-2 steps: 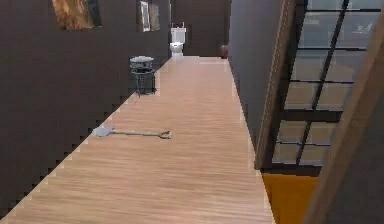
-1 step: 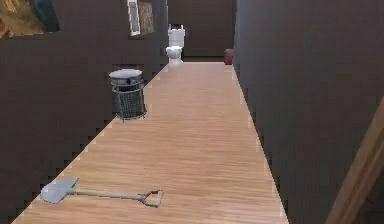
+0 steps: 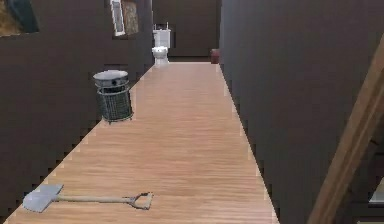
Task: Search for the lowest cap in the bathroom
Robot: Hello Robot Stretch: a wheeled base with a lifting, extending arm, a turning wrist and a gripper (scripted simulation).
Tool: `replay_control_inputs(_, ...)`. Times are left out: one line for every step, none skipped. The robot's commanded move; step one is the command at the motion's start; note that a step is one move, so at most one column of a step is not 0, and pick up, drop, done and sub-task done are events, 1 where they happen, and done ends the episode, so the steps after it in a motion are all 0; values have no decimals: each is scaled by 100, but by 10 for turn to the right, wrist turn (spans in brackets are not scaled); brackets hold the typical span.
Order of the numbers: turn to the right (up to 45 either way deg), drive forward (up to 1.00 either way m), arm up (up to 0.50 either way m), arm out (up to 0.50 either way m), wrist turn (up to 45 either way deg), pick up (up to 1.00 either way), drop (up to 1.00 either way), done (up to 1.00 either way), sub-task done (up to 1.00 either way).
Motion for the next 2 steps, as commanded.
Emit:
replay_control_inputs(0,100,0,0,0,0,0,0,0)
replay_control_inputs(30,0,0,0,0,0,0,0,0)
